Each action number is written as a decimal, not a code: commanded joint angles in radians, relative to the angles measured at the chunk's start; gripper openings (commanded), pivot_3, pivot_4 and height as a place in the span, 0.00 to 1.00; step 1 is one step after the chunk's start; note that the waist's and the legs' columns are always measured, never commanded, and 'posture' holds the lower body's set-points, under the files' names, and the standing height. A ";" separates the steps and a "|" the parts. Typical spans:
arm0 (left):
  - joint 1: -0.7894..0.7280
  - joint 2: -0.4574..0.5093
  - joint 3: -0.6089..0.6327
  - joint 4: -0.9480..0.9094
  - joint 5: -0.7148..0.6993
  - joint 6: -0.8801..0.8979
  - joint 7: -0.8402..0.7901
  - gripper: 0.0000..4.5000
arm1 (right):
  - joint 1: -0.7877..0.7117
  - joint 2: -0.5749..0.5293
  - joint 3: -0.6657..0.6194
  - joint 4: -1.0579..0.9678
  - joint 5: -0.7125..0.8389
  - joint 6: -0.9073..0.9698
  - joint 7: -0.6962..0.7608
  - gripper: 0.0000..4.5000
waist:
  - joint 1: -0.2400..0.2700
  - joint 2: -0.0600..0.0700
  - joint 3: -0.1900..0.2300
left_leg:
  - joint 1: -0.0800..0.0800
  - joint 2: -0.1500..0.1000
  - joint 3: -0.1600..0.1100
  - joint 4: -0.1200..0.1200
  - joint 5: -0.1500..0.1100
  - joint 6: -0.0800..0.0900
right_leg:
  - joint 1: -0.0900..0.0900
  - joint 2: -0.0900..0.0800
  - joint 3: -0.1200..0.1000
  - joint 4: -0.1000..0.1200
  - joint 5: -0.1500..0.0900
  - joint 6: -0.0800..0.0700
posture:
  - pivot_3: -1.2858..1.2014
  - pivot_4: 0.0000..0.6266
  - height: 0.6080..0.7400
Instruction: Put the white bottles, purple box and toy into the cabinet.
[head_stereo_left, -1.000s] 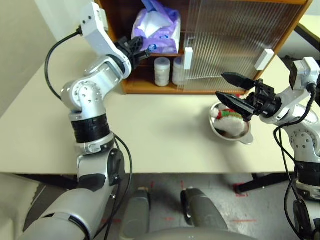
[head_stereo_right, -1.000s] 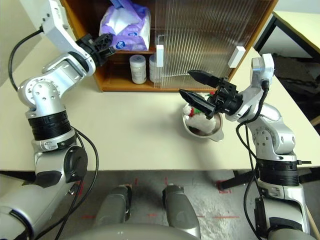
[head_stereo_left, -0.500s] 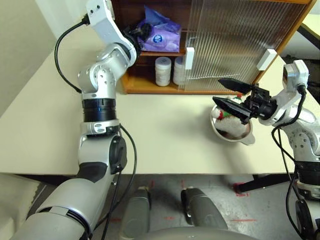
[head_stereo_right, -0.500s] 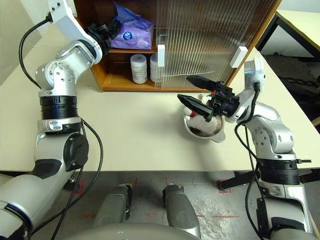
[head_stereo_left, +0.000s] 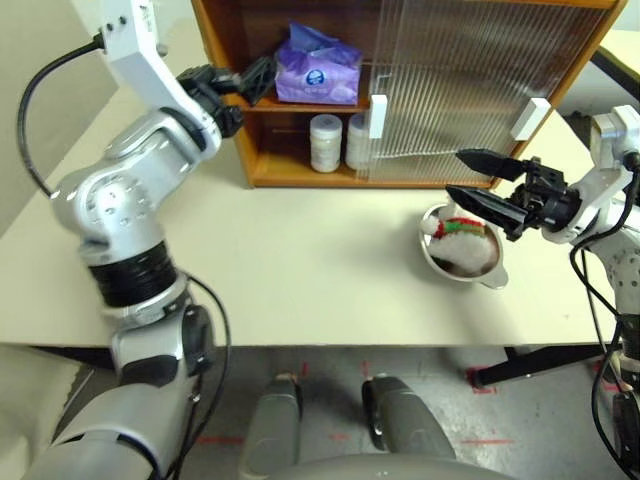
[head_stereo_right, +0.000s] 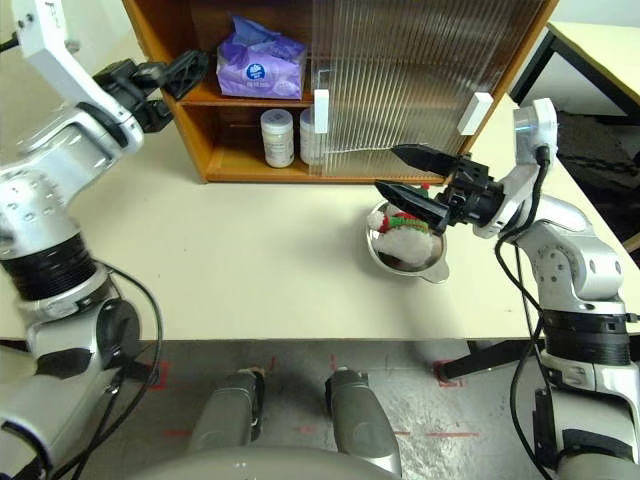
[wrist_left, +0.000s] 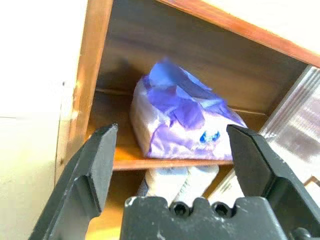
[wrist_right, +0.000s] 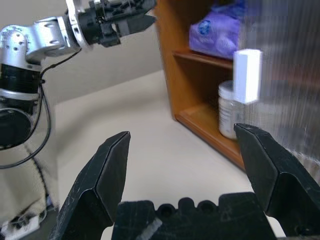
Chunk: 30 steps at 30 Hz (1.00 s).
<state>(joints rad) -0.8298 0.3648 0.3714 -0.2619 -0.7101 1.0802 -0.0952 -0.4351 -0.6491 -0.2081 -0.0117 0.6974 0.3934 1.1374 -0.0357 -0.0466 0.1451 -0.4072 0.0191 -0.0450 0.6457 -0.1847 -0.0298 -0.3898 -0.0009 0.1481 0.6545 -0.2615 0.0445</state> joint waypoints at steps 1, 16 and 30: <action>0.034 0.057 -0.017 0.023 -0.018 -0.060 -0.134 0.69 | -0.053 0.020 0.020 0.028 -0.006 -0.003 0.003 1.00 | 0.001 0.000 0.005 | 0.001 0.000 0.000 0.000 0.000 0.000 | 0.001 0.000 0.000 0.000 -0.001 -0.002 | 0.57 0.19 1.00; 0.021 0.031 -0.324 0.316 0.223 -0.429 -0.394 0.01 | -0.027 0.045 0.009 -0.071 0.022 0.017 -0.002 1.00 | 0.002 0.002 0.007 | -0.001 -0.001 0.001 -0.002 0.001 0.002 | 0.000 -0.001 0.000 -0.001 -0.003 -0.002 | 0.55 0.14 1.00; -0.192 -0.097 -0.261 0.824 0.308 -0.698 -0.403 0.01 | -0.001 0.117 0.039 -0.110 0.029 -0.009 -0.022 1.00 | -0.004 0.002 0.006 | -0.003 -0.001 0.001 0.000 0.001 0.002 | -0.001 -0.001 0.001 -0.002 -0.001 0.001 | 0.54 0.12 1.00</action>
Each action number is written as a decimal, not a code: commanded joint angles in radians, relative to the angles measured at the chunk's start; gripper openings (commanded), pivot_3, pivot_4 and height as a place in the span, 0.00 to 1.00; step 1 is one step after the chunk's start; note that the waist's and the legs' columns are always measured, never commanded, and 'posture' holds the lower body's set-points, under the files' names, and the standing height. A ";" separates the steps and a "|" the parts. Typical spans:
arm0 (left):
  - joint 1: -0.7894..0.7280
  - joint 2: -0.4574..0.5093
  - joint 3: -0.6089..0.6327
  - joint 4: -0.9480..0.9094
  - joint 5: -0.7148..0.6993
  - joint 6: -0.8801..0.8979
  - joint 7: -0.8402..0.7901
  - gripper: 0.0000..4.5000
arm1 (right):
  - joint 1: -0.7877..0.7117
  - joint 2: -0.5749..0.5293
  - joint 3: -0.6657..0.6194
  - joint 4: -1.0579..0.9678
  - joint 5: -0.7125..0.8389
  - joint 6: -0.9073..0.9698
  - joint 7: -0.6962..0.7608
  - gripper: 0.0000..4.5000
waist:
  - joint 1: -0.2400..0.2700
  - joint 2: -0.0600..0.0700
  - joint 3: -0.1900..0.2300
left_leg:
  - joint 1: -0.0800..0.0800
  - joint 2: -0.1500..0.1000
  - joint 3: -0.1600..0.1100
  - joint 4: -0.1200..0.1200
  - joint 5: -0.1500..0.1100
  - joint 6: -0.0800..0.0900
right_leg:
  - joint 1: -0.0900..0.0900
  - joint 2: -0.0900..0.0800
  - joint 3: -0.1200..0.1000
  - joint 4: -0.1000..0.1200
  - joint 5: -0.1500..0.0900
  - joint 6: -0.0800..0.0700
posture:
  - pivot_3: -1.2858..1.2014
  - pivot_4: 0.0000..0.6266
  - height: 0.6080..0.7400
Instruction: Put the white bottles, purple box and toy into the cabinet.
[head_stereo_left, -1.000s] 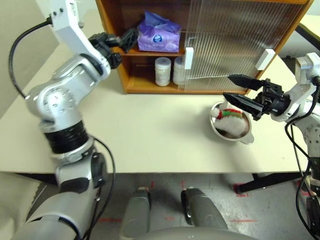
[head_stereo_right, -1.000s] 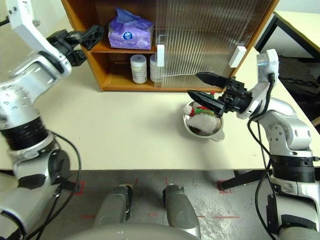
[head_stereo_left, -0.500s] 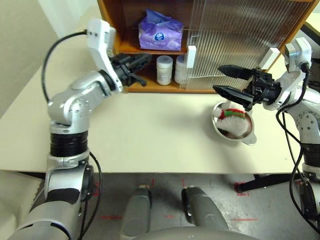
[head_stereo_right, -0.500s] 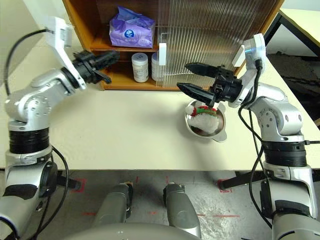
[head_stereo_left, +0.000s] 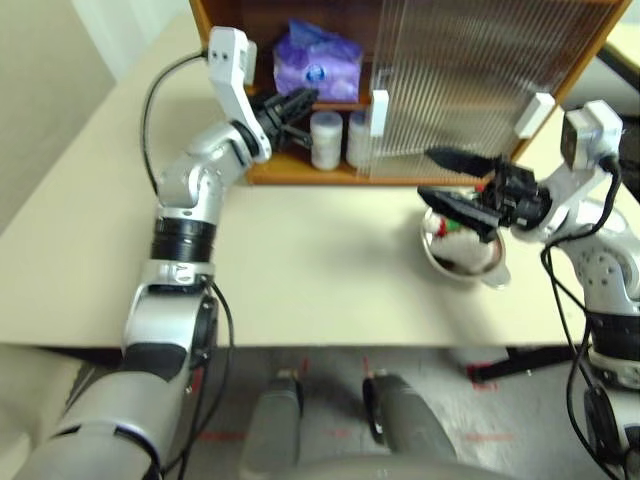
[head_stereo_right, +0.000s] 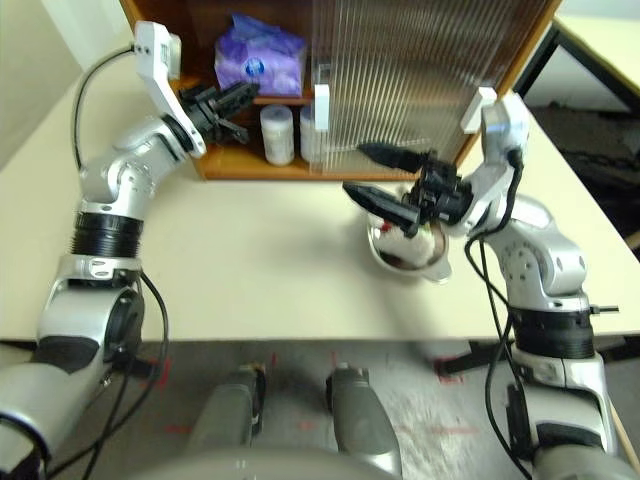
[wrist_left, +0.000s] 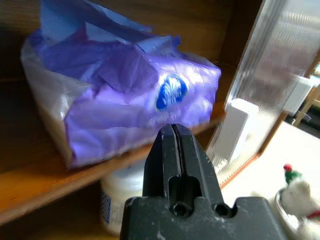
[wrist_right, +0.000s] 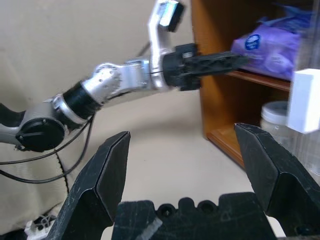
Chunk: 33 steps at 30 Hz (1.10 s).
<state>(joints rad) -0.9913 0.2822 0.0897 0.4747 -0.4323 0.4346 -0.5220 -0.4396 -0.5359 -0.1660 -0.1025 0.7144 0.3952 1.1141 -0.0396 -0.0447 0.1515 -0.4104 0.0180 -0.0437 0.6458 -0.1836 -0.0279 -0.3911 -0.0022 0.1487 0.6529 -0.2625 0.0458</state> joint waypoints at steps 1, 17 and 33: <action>-0.039 -0.013 0.010 0.117 0.055 -0.080 0.024 0.01 | 0.000 0.002 -0.002 -0.018 0.012 -0.011 0.005 1.00 | 0.000 0.000 0.000 | 0.000 0.000 0.000 0.000 0.000 0.000 | 0.000 0.000 0.000 0.000 0.000 0.000 | 0.54 0.11 1.00; 0.005 -0.032 0.112 -0.111 -0.106 0.053 -0.054 0.48 | 0.017 0.023 -0.014 0.000 0.012 -0.044 0.011 1.00 | -0.015 0.001 -0.004 | -0.001 0.000 0.000 -0.001 0.000 0.000 | -0.001 0.000 0.000 0.000 0.000 0.001 | 0.54 0.06 1.00; 0.246 0.079 -0.044 -0.427 -0.040 0.034 -0.162 0.34 | -0.013 -0.002 -0.055 0.100 -0.010 -0.113 0.015 1.00 | -0.024 0.002 -0.008 | 0.001 0.000 0.000 0.000 0.001 0.001 | 0.001 0.000 0.000 0.001 0.002 0.000 | 0.54 0.08 1.00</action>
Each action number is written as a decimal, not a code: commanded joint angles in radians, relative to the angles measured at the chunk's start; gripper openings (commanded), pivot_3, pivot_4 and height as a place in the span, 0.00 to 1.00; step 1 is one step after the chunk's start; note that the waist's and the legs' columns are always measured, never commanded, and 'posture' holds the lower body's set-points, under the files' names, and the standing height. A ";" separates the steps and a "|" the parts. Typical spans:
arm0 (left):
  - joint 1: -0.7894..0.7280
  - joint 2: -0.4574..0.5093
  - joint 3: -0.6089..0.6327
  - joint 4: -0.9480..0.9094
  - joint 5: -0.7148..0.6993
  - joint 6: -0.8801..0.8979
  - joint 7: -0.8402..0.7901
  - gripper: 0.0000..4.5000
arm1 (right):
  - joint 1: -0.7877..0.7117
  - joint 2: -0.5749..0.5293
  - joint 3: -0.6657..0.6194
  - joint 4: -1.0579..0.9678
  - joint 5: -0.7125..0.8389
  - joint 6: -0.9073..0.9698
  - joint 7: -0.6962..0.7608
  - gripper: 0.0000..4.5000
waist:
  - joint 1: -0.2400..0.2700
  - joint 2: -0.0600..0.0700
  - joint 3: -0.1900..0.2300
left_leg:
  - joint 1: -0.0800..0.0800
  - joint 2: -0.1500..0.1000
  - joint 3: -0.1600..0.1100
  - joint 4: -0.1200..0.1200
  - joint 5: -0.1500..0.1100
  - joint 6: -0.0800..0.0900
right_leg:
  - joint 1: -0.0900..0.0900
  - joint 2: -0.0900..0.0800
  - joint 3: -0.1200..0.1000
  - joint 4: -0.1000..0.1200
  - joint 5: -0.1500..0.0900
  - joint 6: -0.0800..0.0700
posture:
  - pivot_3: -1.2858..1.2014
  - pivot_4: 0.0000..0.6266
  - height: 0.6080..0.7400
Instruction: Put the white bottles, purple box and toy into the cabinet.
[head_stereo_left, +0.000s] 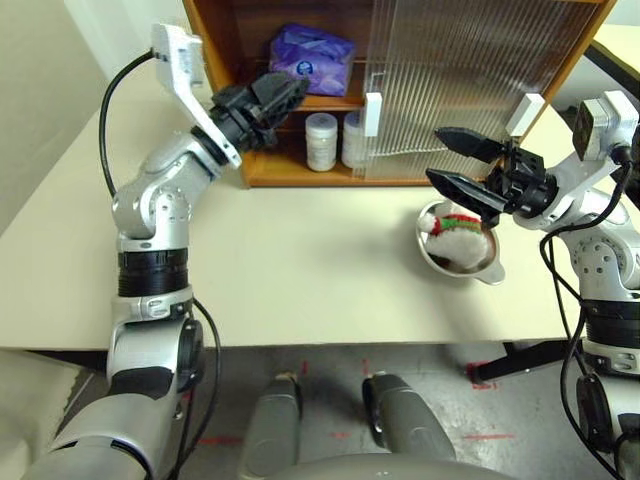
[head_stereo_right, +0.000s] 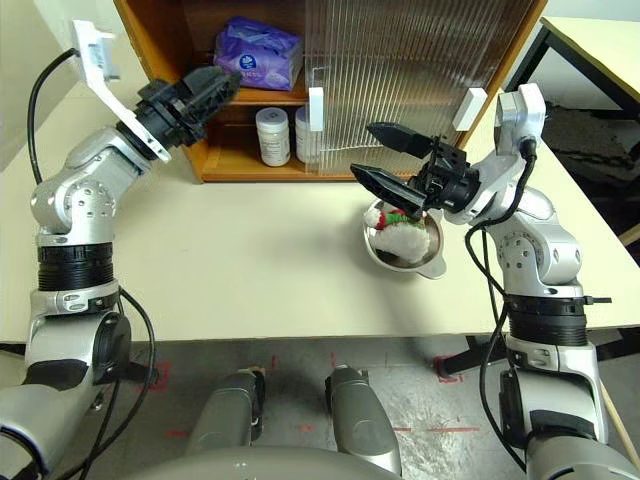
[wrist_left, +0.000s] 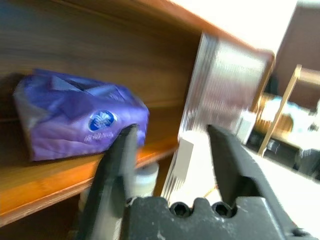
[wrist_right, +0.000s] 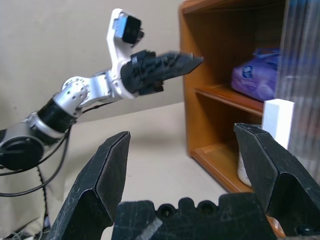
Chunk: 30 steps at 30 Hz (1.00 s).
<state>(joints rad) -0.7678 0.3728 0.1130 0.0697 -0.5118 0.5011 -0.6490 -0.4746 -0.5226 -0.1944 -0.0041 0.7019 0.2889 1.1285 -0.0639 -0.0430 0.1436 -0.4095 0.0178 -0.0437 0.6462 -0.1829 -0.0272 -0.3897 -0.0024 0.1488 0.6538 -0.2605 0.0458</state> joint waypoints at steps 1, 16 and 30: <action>0.019 -0.029 -0.078 -0.027 0.032 -0.027 -0.035 0.25 | 0.017 -0.019 -0.032 0.012 0.004 -0.008 0.003 1.00 | 0.001 0.000 0.000 | 0.000 0.000 0.000 0.000 0.000 0.000 | 0.000 0.000 0.000 0.000 0.000 0.000 | 0.54 0.09 1.00; -0.161 -0.202 -0.316 0.203 0.264 -0.159 -0.061 0.00 | 0.038 0.039 -0.047 0.012 -0.004 -0.071 -0.058 1.00 | -0.002 0.006 -0.019 | 0.001 -0.001 0.000 0.000 0.000 0.000 | 0.000 0.001 0.002 0.000 0.000 0.000 | 0.52 0.00 1.00; -0.266 -0.196 -0.358 0.392 0.500 -0.255 0.047 0.00 | 0.105 0.061 -0.026 -0.049 -0.015 -0.075 -0.097 1.00 | -0.033 0.011 -0.039 | 0.003 -0.002 0.001 -0.001 0.000 0.000 | 0.000 0.001 0.005 0.000 0.000 0.001 | 0.52 0.00 1.00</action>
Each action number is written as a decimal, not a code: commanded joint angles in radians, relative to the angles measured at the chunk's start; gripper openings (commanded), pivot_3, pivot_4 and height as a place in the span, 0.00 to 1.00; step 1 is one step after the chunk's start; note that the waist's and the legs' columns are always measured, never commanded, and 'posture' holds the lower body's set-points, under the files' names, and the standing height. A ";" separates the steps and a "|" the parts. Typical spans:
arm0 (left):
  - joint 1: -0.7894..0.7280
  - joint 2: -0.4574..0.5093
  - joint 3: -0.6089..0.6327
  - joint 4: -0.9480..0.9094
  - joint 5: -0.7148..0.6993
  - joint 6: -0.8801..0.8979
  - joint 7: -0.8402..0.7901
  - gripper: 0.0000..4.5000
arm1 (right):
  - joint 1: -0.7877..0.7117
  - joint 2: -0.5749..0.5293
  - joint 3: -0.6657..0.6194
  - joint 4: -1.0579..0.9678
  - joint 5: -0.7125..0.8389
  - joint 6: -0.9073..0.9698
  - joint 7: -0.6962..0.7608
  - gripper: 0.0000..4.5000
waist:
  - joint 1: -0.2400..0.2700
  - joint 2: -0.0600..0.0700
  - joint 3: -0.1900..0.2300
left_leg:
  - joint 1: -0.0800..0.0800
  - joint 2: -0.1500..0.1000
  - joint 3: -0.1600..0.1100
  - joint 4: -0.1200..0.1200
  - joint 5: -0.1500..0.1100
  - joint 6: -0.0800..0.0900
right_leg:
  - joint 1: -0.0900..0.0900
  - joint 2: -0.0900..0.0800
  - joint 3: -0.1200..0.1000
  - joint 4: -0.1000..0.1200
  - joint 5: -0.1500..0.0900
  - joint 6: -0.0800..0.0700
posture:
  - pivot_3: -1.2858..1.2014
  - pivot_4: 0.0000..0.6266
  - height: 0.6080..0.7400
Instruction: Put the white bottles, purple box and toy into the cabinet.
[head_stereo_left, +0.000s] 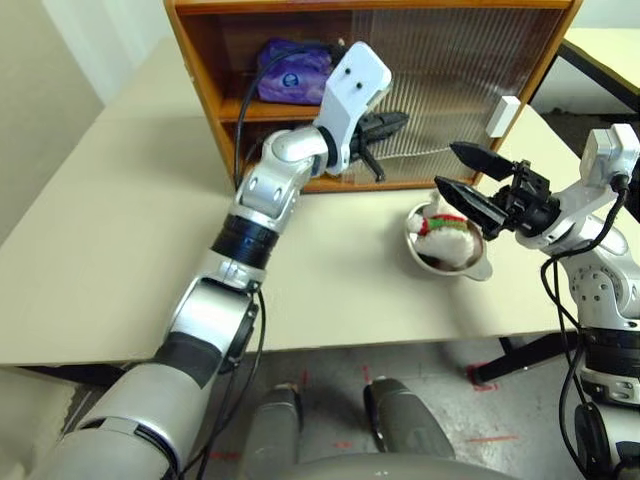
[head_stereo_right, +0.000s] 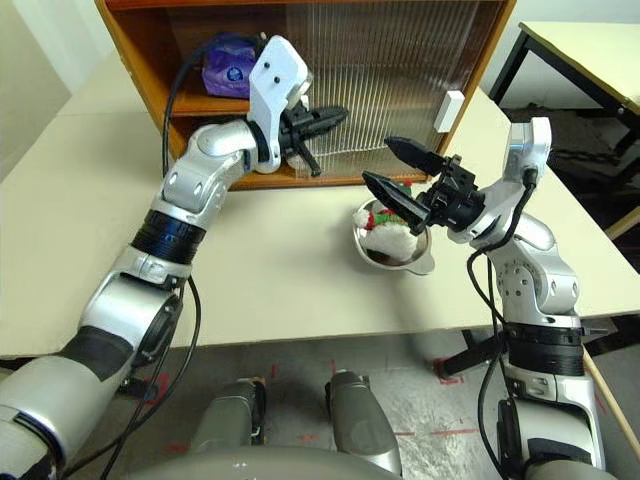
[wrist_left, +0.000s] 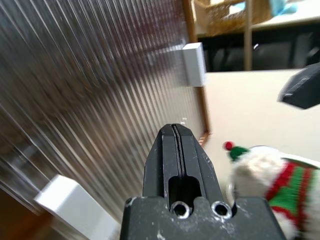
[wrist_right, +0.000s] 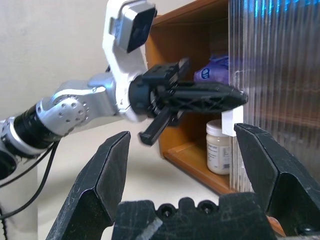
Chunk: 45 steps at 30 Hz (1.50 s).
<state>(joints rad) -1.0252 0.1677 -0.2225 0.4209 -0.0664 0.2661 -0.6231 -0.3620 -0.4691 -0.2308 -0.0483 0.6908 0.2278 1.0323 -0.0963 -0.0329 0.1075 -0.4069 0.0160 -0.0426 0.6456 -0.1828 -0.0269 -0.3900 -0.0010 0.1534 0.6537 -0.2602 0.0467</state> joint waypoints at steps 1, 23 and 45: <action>-0.011 0.008 -0.023 0.040 0.065 -0.018 0.026 0.00 | -0.005 0.011 0.013 -0.008 -0.003 -0.014 -0.001 1.00 | -0.001 0.001 -0.004 | 0.001 0.000 0.000 0.000 0.000 0.000 | 0.000 0.000 0.000 0.000 0.000 0.000 | 0.52 0.00 1.00; -0.021 0.013 -0.002 0.194 0.200 -0.068 0.164 0.00 | 0.060 0.059 0.037 -0.124 0.061 0.049 -0.054 1.00 | 0.002 0.001 -0.006 | 0.000 -0.001 0.000 0.000 0.000 0.000 | 0.000 0.000 0.001 0.000 0.000 0.000 | 0.53 0.00 1.00; 0.115 0.203 0.063 -0.036 0.205 0.095 0.189 0.00 | 0.054 0.062 0.053 -0.004 0.012 0.010 0.004 1.00 | 0.003 0.001 -0.010 | 0.002 -0.001 0.000 0.000 0.000 0.000 | 0.000 0.000 0.001 0.003 0.003 -0.004 | 0.56 0.00 1.00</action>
<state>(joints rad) -0.9290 0.3450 -0.1844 0.3924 0.1227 0.3350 -0.4526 -0.3028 -0.4077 -0.1816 -0.0667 0.7139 0.2582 1.0254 -0.0933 -0.0323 0.0976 -0.4044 0.0153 -0.0430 0.6455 -0.1828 -0.0270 -0.3900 -0.0007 0.1545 0.6567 -0.2570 0.0427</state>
